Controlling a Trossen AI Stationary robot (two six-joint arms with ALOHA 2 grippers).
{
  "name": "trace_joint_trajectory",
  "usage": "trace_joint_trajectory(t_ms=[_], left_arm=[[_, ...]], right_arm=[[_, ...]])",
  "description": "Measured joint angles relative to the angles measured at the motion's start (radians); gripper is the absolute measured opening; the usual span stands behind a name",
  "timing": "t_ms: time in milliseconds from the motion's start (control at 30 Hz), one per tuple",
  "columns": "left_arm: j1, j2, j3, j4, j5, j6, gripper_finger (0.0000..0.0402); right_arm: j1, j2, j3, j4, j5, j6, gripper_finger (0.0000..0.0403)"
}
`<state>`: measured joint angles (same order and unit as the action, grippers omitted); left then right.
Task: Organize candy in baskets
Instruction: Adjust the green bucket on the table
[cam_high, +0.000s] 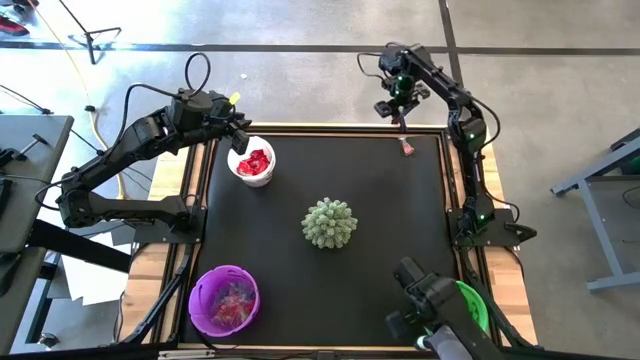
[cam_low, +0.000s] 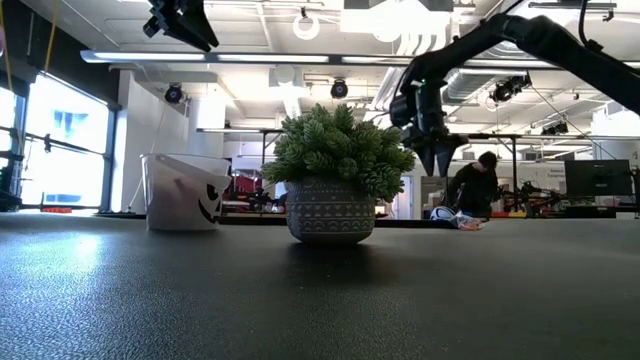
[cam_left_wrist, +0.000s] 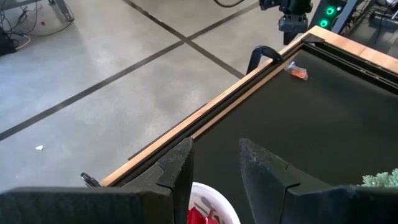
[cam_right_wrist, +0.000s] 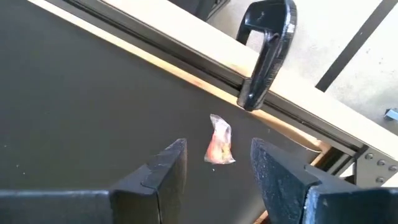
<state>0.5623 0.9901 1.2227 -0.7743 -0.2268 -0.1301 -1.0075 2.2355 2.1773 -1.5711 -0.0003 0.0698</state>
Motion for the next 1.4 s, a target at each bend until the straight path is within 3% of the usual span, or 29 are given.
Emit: trace_joint_trajectory(t_ms=[200,467,600,733,1200,1400], left_arm=[[0.0,0.0,0.0,0.0,0.0,-0.001,0.0113],[0.0,0.0,0.0,-0.012,0.0,-0.015,0.0113],[0.0,0.0,0.0,-0.005,0.0,0.001,0.0113],[0.0,0.0,0.0,-0.006,0.0,-0.006,0.0113],[0.0,0.0,0.0,-0.006,0.0,0.028,0.0113],[0.0,0.0,0.0,-0.007,0.0,0.029,0.0113]], right_arm=[[0.009,-0.019,-0.054,0.004,0.0,0.017,0.0176],[0.02,-0.248,-0.55,-0.001,0.0,0.007,0.0176],[0.025,-0.343,-0.678,0.086,0.007,0.049,0.0176],[0.048,-0.373,-0.679,0.165,-0.001,0.097,0.0176],[0.071,-0.373,-0.565,0.177,-0.002,0.14,0.0176],[0.072,-0.373,-0.534,0.381,-0.002,0.084,0.0176]])
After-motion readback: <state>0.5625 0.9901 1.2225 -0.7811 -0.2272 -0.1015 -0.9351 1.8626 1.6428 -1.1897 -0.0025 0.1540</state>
